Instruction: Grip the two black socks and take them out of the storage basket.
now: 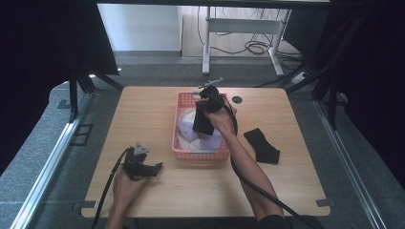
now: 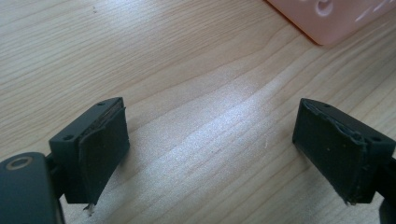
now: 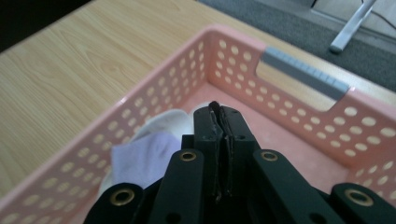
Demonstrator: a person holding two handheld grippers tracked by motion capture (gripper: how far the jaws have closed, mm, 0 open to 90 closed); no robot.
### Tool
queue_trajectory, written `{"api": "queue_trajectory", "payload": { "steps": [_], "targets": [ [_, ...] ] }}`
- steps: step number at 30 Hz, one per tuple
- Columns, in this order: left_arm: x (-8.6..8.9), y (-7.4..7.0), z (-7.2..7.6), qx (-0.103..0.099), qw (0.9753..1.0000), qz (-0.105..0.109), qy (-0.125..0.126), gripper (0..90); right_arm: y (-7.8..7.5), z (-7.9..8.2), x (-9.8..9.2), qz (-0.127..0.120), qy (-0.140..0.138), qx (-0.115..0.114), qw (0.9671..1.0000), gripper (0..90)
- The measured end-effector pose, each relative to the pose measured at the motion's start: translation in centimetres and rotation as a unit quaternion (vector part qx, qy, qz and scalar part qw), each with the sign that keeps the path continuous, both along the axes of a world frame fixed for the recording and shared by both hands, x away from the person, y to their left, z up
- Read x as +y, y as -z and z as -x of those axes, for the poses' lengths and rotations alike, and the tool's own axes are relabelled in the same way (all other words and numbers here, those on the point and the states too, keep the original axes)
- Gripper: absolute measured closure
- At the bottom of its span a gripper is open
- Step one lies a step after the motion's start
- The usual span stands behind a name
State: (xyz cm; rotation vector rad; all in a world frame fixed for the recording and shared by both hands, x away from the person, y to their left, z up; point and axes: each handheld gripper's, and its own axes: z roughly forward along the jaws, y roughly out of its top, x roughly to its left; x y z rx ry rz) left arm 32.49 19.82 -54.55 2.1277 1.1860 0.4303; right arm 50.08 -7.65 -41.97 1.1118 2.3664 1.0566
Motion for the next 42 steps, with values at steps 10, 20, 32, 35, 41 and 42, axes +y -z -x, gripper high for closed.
{"api": "queue_trajectory", "payload": {
  "steps": [10, 20, 32, 35, 41, 42],
  "targets": [
    [0.0, 0.0, 0.0, -0.002, 1.0000, 0.001, -0.001, 10.3, -3.2, 1.3, 0.1, -0.031, -0.027, -0.029, 0.9988, 85.6],
    [0.0, 0.0, 0.0, -0.002, 1.0000, 0.001, -0.001, 10.3, -5.7, 2.8, -0.2, -0.042, -0.042, -0.060, 0.9964, 85.7],
    [0.0, 0.0, 0.0, -0.001, 1.0000, 0.000, 0.000, 10.3, -8.5, 4.6, -1.7, -0.054, -0.048, -0.090, 0.9933, 85.7],
    [0.0, 0.0, 0.0, 0.000, 1.0000, -0.001, 0.001, 10.3, -9.1, 5.1, -2.2, -0.055, -0.049, -0.098, 0.9924, 85.7],
    [0.0, 0.0, 0.0, 0.000, 1.0000, 0.000, 0.001, 10.3, -9.9, 6.0, -3.6, -0.060, -0.045, -0.110, 0.9911, 85.7],
    [0.0, 0.0, 0.0, 0.000, 1.0000, 0.000, 0.001, 10.3, -10.0, 6.2, -3.9, -0.062, -0.045, -0.111, 0.9909, 85.6]
  ]
}}
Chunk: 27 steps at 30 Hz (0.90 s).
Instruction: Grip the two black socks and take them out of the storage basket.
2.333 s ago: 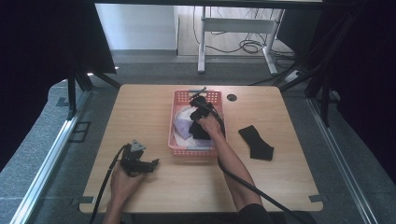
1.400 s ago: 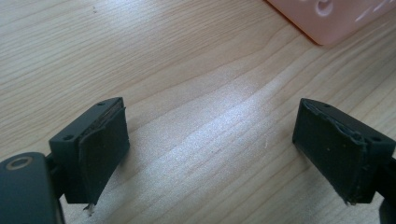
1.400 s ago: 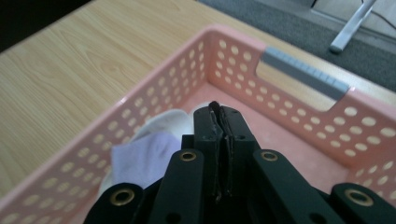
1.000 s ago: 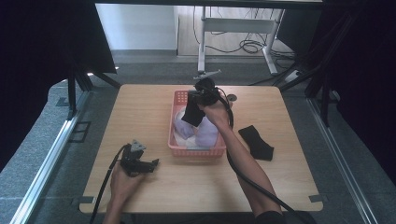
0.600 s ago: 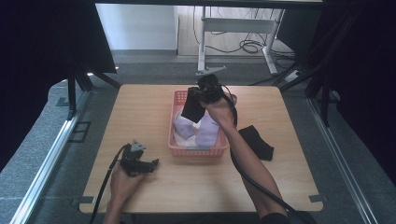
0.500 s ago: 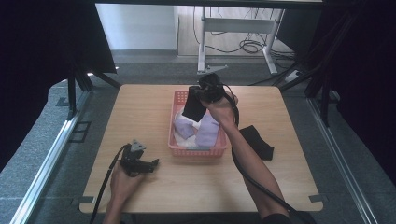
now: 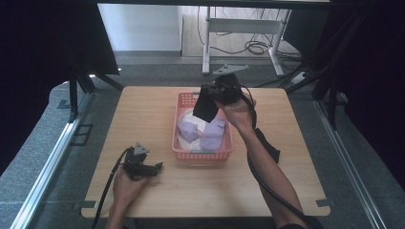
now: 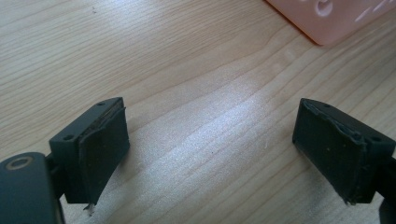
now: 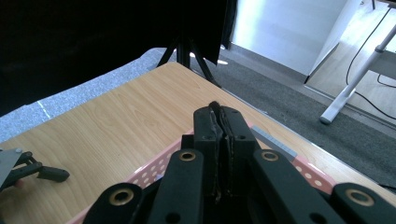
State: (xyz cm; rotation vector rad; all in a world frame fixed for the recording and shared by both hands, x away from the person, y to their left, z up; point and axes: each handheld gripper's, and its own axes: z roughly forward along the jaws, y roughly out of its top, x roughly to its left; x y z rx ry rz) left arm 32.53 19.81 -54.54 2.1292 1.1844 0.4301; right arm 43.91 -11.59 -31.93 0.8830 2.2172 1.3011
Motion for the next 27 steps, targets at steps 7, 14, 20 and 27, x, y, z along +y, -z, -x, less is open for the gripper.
{"api": "queue_trajectory", "payload": {
  "steps": [7, 14, 20, 27],
  "targets": [
    [0.0, 0.0, 0.0, 0.000, 1.0000, 0.000, 0.000, 10.3, -0.6, 0.6, -2.5, -0.008, 0.018, -0.007, 0.9998, 85.6],
    [0.0, 0.0, 0.0, 0.000, 1.0000, 0.000, 0.000, 10.3, -1.1, 1.0, -5.5, -0.014, 0.041, -0.012, 0.9990, 85.5],
    [0.0, 0.0, 0.0, -0.001, 1.0000, 0.001, -0.001, 10.3, -1.1, 1.5, -8.2, -0.022, 0.062, -0.007, 0.9978, 85.4],
    [0.0, 0.0, 0.0, -0.001, 1.0000, 0.002, -0.001, 10.3, -0.4, 2.2, -11.2, -0.025, 0.084, -0.004, 0.9961, 85.3]
  ]
}}
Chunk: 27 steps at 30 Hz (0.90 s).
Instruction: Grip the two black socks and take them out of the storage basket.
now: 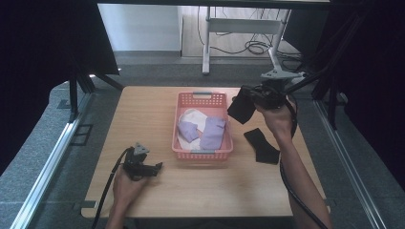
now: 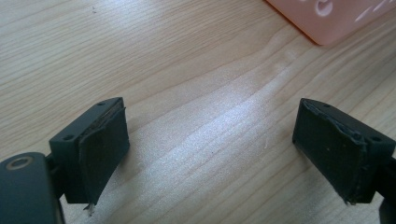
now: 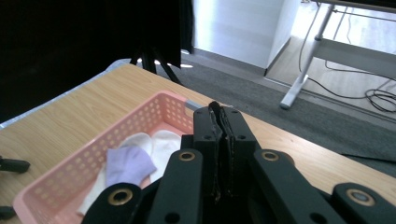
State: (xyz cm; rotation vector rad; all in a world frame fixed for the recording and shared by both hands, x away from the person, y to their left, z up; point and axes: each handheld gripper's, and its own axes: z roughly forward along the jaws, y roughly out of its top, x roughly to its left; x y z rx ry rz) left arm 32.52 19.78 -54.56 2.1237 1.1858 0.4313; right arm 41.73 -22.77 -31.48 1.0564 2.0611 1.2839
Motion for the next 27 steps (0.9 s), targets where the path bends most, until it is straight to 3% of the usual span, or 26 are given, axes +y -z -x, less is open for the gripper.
{"api": "queue_trajectory", "payload": {
  "steps": [9, 14, 20, 21, 22, 23, 24, 27],
  "targets": [
    [0.0, 0.0, 0.0, -0.001, 1.0000, 0.000, 0.000, 10.3, 1.3, 0.7, -2.5, 0.012, 0.023, 0.007, 0.9996, 85.1],
    [0.0, 0.0, 0.0, 0.000, 1.0000, 0.001, -0.001, 10.3, 3.2, 0.9, -3.7, 0.025, 0.038, 0.021, 0.9987, 85.0],
    [0.0, 0.0, 0.0, 0.001, 1.0000, -0.001, 0.001, 10.3, 6.6, 0.6, -4.7, 0.045, 0.053, 0.051, 0.9963, 84.8],
    [0.0, 0.0, 0.0, 0.001, 1.0000, -0.001, 0.001, 10.3, 6.6, 0.6, -4.7, 0.045, 0.053, 0.051, 0.9963, 84.8],
    [0.0, 0.0, 0.0, 0.001, 1.0000, -0.001, 0.001, 10.3, 8.2, 0.4, -5.0, 0.054, 0.060, 0.064, 0.9946, 84.8],
    [0.0, 0.0, 0.0, 0.001, 1.0000, -0.001, 0.001, 10.3, 8.2, 0.4, -5.0, 0.054, 0.060, 0.064, 0.9946, 84.8],
    [0.0, 0.0, 0.0, 0.001, 1.0000, -0.001, 0.001, 10.3, 9.7, 0.1, -5.3, 0.062, 0.066, 0.077, 0.9929, 84.6],
    [0.0, 0.0, 0.0, 0.001, 1.0000, -0.001, 0.001, 10.3, 11.7, -0.2, -5.7, 0.066, 0.074, 0.097, 0.9903, 84.1]
  ]
}}
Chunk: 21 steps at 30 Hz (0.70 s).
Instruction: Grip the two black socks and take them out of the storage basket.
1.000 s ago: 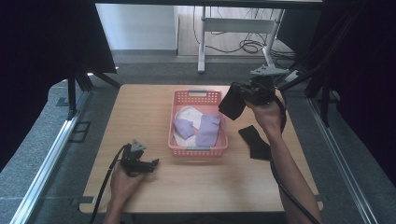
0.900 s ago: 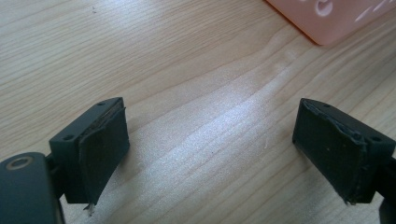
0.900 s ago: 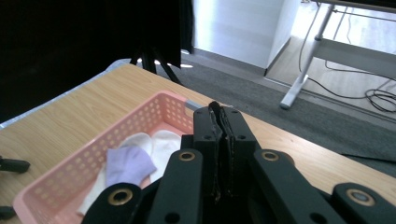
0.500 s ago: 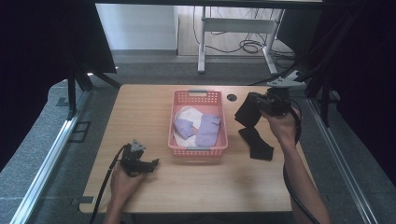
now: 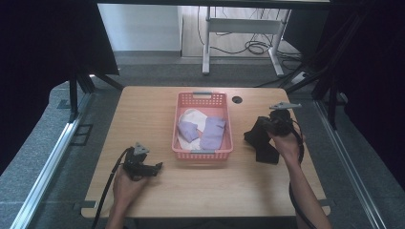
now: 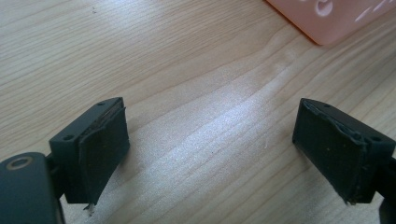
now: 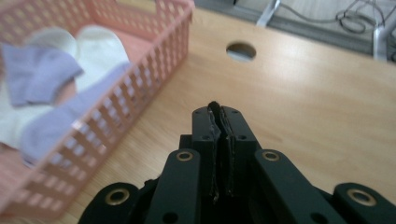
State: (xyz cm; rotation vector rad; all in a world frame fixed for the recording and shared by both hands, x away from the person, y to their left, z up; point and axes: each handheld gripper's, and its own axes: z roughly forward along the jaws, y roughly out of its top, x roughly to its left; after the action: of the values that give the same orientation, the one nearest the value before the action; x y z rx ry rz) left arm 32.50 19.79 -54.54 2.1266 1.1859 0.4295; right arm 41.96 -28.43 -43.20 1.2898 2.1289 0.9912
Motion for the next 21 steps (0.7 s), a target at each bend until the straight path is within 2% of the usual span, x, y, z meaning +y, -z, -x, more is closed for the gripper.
{"api": "queue_trajectory", "payload": {
  "steps": [4, 5, 6, 8, 9, 10, 11, 12, 15, 16, 17, 21],
  "targets": [
    [0.0, 0.0, 0.0, 0.000, 1.0000, 0.000, 0.000, 10.3, 2.7, -0.5, -0.4, 0.005, 0.014, 0.026, 0.9995, 83.0],
    [0.0, 0.0, 0.0, 0.000, 1.0000, 0.000, 0.000, 10.3, 2.7, -0.5, -0.4, 0.005, 0.014, 0.026, 0.9995, 83.0],
    [0.0, 0.0, 0.0, -0.001, 1.0000, 0.000, 0.000, 10.3, 4.2, -0.7, -0.5, 0.016, 0.020, 0.040, 0.9989, 81.6],
    [0.0, 0.0, 0.0, -0.001, 1.0000, 0.000, 0.000, 10.3, 5.4, -0.9, -0.6, 0.026, 0.023, 0.052, 0.9980, 80.2],
    [0.0, 0.0, 0.0, -0.001, 1.0000, 0.000, 0.000, 10.4, 5.4, -0.9, -0.6, 0.026, 0.023, 0.052, 0.9980, 80.2],
    [0.0, 0.0, 0.0, 0.000, 1.0000, 0.000, 0.000, 10.4, 6.4, -1.0, -0.7, 0.029, 0.029, 0.062, 0.9973, 77.2],
    [0.0, 0.0, 0.0, 0.000, 1.0000, 0.000, 0.000, 10.4, 6.4, -1.0, -0.7, 0.029, 0.029, 0.062, 0.9973, 77.2],
    [0.0, 0.0, 0.0, -0.001, 1.0000, 0.000, 0.000, 10.4, 6.7, -1.0, -0.9, 0.027, 0.033, 0.062, 0.9972, 71.0],
    [0.0, 0.0, 0.0, -0.001, 1.0000, 0.001, 0.000, 10.4, 6.2, -0.8, -1.0, 0.022, 0.035, 0.052, 0.9978, 60.3],
    [0.0, 0.0, 0.0, -0.001, 1.0000, 0.001, 0.000, 10.4, 6.2, -0.8, -1.0, 0.022, 0.035, 0.052, 0.9978, 60.3],
    [0.0, 0.0, 0.0, -0.001, 1.0000, 0.000, 0.000, 10.4, 5.5, -0.6, -1.0, 0.019, 0.028, 0.044, 0.9985, 48.5],
    [0.0, 0.0, 0.0, 0.000, 1.0000, 0.000, 0.000, 10.4, 4.0, 0.0, -0.8, 0.017, 0.018, 0.029, 0.9993, 39.1]
  ]
}}
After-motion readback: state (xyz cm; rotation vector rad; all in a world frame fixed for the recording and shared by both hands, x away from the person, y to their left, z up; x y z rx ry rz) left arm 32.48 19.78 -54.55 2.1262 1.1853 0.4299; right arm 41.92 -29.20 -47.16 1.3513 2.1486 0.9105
